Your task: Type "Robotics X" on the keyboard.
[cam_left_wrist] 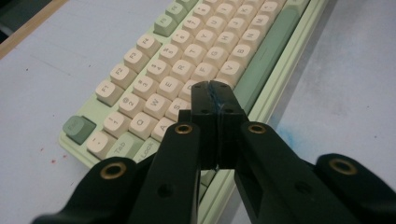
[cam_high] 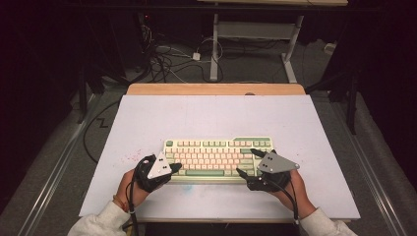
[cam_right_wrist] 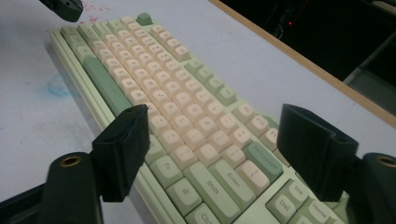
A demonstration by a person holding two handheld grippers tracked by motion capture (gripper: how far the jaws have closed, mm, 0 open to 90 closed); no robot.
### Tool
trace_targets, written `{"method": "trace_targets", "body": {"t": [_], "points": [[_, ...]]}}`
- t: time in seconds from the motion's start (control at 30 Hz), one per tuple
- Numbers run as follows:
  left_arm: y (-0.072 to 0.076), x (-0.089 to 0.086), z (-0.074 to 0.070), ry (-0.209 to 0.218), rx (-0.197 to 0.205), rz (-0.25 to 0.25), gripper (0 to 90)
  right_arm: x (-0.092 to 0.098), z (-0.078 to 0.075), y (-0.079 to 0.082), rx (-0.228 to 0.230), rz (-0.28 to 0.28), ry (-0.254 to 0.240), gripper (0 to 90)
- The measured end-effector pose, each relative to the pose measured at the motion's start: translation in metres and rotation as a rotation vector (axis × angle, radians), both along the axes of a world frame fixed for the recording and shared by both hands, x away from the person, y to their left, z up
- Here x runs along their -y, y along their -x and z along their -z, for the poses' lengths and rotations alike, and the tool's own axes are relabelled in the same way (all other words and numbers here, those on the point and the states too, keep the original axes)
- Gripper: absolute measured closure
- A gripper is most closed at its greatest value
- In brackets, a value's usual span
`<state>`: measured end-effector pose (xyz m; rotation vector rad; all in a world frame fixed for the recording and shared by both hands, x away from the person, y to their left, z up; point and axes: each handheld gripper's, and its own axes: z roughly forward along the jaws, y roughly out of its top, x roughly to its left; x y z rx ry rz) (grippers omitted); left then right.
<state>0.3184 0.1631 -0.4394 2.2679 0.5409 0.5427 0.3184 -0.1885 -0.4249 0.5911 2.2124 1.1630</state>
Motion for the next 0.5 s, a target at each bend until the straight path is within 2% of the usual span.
{"method": "trace_targets", "body": {"t": [0.13, 0.2, 0.3, 0.5], "points": [[-0.004, 0.007, -0.002, 0.003, -0.015, 0.014, 87.2, 0.007, 0.003, 0.003, -0.012, 0.012, 0.000, 21.6], [-0.005, 0.011, -0.003, 0.004, -0.006, 0.007, 87.2, 0.011, 0.004, 0.005, -0.015, 0.020, -0.008, 21.6], [-0.007, 0.017, -0.003, 0.008, -0.014, 0.016, 87.2, 0.017, 0.006, 0.009, -0.014, 0.028, -0.013, 21.2], [-0.013, 0.033, -0.001, -0.020, -0.034, 0.056, 87.2, 0.025, 0.011, 0.016, -0.014, 0.026, 0.003, 21.1]]}}
